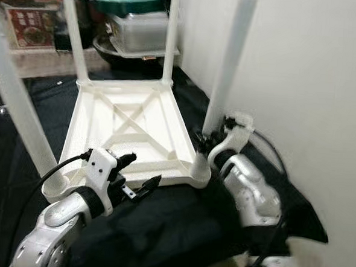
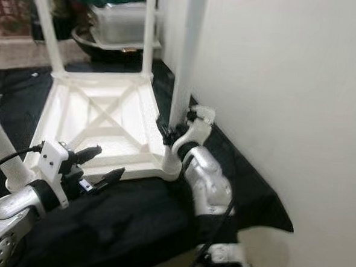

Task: Building children table

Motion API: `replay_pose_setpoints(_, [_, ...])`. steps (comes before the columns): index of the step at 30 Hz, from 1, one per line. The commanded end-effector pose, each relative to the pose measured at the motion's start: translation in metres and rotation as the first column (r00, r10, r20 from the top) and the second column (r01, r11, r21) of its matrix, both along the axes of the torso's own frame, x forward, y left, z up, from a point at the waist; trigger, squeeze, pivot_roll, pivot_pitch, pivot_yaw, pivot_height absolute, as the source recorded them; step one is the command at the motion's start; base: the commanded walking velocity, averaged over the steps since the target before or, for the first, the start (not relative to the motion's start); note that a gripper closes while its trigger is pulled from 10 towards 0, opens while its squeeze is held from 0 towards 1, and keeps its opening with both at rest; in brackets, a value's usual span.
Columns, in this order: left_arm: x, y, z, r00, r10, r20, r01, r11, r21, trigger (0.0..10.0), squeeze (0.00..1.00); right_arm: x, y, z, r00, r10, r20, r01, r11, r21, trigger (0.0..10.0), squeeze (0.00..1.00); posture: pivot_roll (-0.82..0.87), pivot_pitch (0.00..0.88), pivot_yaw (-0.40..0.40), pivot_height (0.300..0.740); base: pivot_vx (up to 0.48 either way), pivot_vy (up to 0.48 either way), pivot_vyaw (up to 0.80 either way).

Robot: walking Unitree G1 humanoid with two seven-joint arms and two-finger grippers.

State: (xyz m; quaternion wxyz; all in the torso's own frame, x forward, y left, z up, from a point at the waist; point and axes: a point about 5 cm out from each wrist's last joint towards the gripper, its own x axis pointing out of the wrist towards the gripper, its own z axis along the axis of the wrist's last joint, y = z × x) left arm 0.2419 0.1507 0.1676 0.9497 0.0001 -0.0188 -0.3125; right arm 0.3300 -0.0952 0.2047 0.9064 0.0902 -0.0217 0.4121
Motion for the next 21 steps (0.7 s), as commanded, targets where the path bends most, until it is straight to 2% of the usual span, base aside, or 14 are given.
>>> replay_pose_setpoints(1, [-0.001,0.001,-0.002,1.0,-0.006,-0.021,0.006,1.0,0.002,10.0,0.0,-0.012,0.028,0.009,0.978,0.205,0.044,-0.206,0.978,0.021,10.0,0.0,0.03,0.0,-0.046,0.74,0.0,0.0,0.0])
replay_pose_setpoints(5, [-0.002,0.002,-0.003,1.0,-0.001,-0.02,0.001,1.0,0.005,10.0,0.0,-0.029,0.021,-0.01,0.898,0.44,0.025,-0.433,0.891,-0.138,10.0,0.0,0.05,0.0,-0.066,0.74,0.0,0.0,0.0])
replay_pose_setpoints(6, [-0.002,0.003,-0.003,1.0,0.005,-0.019,-0.005,1.0,0.006,10.0,0.0,-0.023,0.022,-0.026,0.911,0.41,-0.036,-0.408,0.89,-0.205,0.0,0.0,0.05,0.0,-0.072,0.74,0.0,0.0,0.0])
replay_pose_setpoints(9, [-0.004,0.002,-0.004,1.0,0.011,-0.018,-0.01,1.0,0.005,10.0,0.0,-0.008,0.022,-0.039,0.963,0.255,-0.088,-0.269,0.93,-0.249,0.0,0.0,0.05,0.0,-0.079,0.74,0.0,0.0,0.0])
replay_pose_setpoints(10, [-0.005,0.002,-0.004,1.0,0.015,-0.018,-0.015,1.0,0.003,10.0,0.0,0.019,0.011,-0.047,0.984,-0.139,-0.114,0.103,0.956,-0.274,0.0,0.0,0.06,0.0,-0.082,0.74,0.0,0.0,0.0])
replay_pose_setpoints(11, [-0.005,0.002,-0.004,1.0,0.015,-0.018,-0.015,1.0,0.003,10.0,0.0,0.019,0.011,-0.047,0.984,-0.139,-0.114,0.103,0.956,-0.274,0.0,0.0,0.06,0.0,-0.082,0.74,0.0,0.0,0.0])
replay_pose_setpoints(12, [-0.006,0.002,-0.004,1.0,0.019,-0.019,-0.019,1.0,0.001,10.0,0.0,0.035,-0.013,-0.055,0.839,-0.523,-0.15,0.467,0.834,-0.293,0.0,0.0,0.06,0.0,-0.078,0.74,0.0,0.0,0.0])
replay_pose_setpoints(14, [-0.006,0.002,-0.004,1.0,0.019,-0.019,-0.019,1.0,0.001,10.0,0.0,0.035,-0.013,-0.055,0.839,-0.523,-0.15,0.467,0.834,-0.293,0.0,0.0,0.06,0.0,-0.078,0.74,0.0,0.0,0.0])
replay_pose_setpoints(15, [-0.007,0.003,-0.005,1.0,0.022,-0.02,-0.022,1.0,0.002,10.0,0.0,0.037,-0.034,-0.062,0.671,-0.724,-0.163,0.657,0.681,-0.322,0.0,0.0,0.06,0.0,-0.078,0.74,0.0,0.0,0.0])
replay_pose_setpoints(17, [-0.007,0.003,-0.005,1.0,0.022,-0.02,-0.022,1.0,0.002,10.0,0.0,0.037,-0.034,-0.062,0.671,-0.724,-0.163,0.657,0.681,-0.322,0.0,0.0,0.06,0.0,-0.078,0.74,0.0,0.0,0.0])
replay_pose_setpoints(18, [-0.006,0.002,-0.004,1.0,0.016,-0.019,-0.015,1.0,0.002,10.0,0.0,0.028,-0.037,-0.064,0.605,-0.776,-0.178,0.704,0.625,-0.337,0.0,0.0,0.05,0.0,-0.067,0.74,0.0,0.0,0.0])
replay_pose_setpoints(19, [-0.005,0.002,-0.004,1.0,0.008,-0.018,-0.008,1.0,0.004,10.0,0.0,0.017,-0.021,-0.058,0.682,-0.705,-0.192,0.65,0.705,-0.283,10.0,0.0,0.04,0.0,-0.057,0.74,0.0,0.0,0.0])
replay_pose_setpoints(20, [-0.004,0.002,-0.004,1.0,0.002,-0.018,-0.001,1.0,0.006,10.0,0.0,0.009,-0.005,-0.046,0.791,-0.589,-0.164,0.558,0.805,-0.199,10.0,0.0,0.02,0.0,-0.048,0.74,0.0,0.0,0.0])
replay_pose_setpoints(21, [-0.002,0.001,-0.004,1.0,-0.008,-0.017,0.008,1.0,0.006,10.0,0.0,0.004,0.006,-0.034,0.887,-0.444,-0.13,0.43,0.895,-0.12,10.0,0.6,0.02,0.0,-0.046,0.74,0.0,0.0,0.0])
